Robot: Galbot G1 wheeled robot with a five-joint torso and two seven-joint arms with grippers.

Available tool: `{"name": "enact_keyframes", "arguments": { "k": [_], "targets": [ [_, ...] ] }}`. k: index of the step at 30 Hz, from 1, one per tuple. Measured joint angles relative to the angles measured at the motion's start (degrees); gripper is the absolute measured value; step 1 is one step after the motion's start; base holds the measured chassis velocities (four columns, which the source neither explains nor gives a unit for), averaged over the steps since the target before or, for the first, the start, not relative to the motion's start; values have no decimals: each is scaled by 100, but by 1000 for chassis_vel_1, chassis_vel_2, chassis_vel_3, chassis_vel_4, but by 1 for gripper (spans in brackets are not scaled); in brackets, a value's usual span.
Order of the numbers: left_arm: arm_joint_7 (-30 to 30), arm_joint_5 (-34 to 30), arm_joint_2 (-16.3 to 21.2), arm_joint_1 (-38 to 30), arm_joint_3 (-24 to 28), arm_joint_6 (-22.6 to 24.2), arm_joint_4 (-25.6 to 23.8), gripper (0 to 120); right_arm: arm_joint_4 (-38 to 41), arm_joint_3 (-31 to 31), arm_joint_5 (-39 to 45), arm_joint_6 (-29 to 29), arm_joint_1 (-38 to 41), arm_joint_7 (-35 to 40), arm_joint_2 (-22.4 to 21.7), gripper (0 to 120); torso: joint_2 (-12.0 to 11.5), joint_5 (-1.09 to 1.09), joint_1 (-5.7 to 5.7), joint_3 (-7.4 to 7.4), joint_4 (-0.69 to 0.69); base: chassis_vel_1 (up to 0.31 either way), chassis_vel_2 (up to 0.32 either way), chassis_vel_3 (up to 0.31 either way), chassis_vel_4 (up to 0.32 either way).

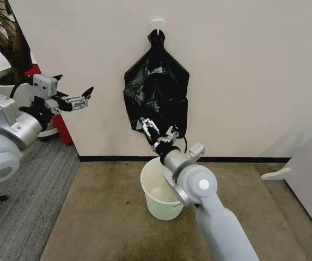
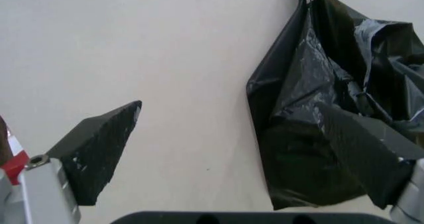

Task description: Place the garbage bag over the trash bin.

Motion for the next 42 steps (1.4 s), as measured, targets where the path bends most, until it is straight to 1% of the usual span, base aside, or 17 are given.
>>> {"name": "enact_keyframes", "arguments": {
  "k": [1,5,6,7,8,9,11,13,15,16,17,19,22,30,34,36,42],
  "targets": [
    [3,9,-15,23,1,-1,-12,100,2,-121,-912,-65,-26,-113,-75,100,0,0,0,0,0,0,0,0,0],
    [-1,36,-38,146,-43,-6,-78,100,137,-250,-2890,-377,179,-317,-325,100,0,1,0,0,1,0,0,0,0],
    [-6,41,-42,176,-55,-7,-94,100,203,-253,-3240,-487,251,-333,-395,100,0,1,0,0,1,0,0,0,0],
    [-12,45,-48,233,-69,-8,-119,100,333,-244,-3761,-745,356,-365,-504,100,0,0,0,0,1,0,0,0,0],
    [-12,45,-48,233,-69,-8,-119,100,333,-244,-3761,-745,356,-365,-504,100,0,0,0,0,1,0,0,0,0],
    [-15,47,-51,268,-76,-8,-135,100,408,-244,-4099,-958,409,-395,-572,100,0,0,0,0,1,0,0,0,0],
    [-24,49,-52,332,-85,-9,-164,100,484,-299,-5021,-1318,504,-534,-749,100,0,0,0,0,0,0,0,0,0],
    [-28,67,-52,384,-86,-10,-183,100,353,-415,-6185,-1318,601,-811,-890,100,0,0,0,0,0,0,0,0,0],
    [-30,81,-55,408,-82,-10,-196,100,68,-488,-6987,-1202,717,-953,-896,100,0,1,0,0,0,0,0,0,0],
    [-30,81,-55,408,-82,-10,-196,100,68,-488,-6987,-1202,717,-953,-896,100,0,1,0,0,0,0,0,0,0],
    [-31,89,-66,425,-75,-10,-207,100,-146,-519,-7395,-1102,821,-994,-850,100,0,1,0,1,0,0,0,0,0],
    [-32,99,-84,458,-70,-10,-228,100,-417,-528,-7922,-984,991,-1034,-736,100,0,-1,0,0,1,0,0,0,0],
    [-33,109,-104,492,-70,-10,-244,100,-770,-545,-8449,-922,1182,-1067,-596,100,0,-1,0,1,2,0,0,0,0],
    [-37,104,-105,457,-77,-10,-226,100,-1033,-653,-8886,-876,1012,-1072,-525,100,0,-1,0,0,0,0,0,0,0],
    [-37,99,-126,468,-77,-10,-238,100,-1220,-536,-9182,-740,989,-1076,-507,100,0,-1,0,0,1,0,0,0,0],
    [-36,98,-142,483,-77,-9,-261,100,-1324,-409,-9476,-699,991,-1107,-516,100,0,0,0,0,1,0,0,0,0],
    [-11,98,-178,518,-74,-9,-296,100,-1501,-216,-9809,-605,1053,-1160,-518,100,0,0,0,0,0,0,0,0,0]
  ]
}}
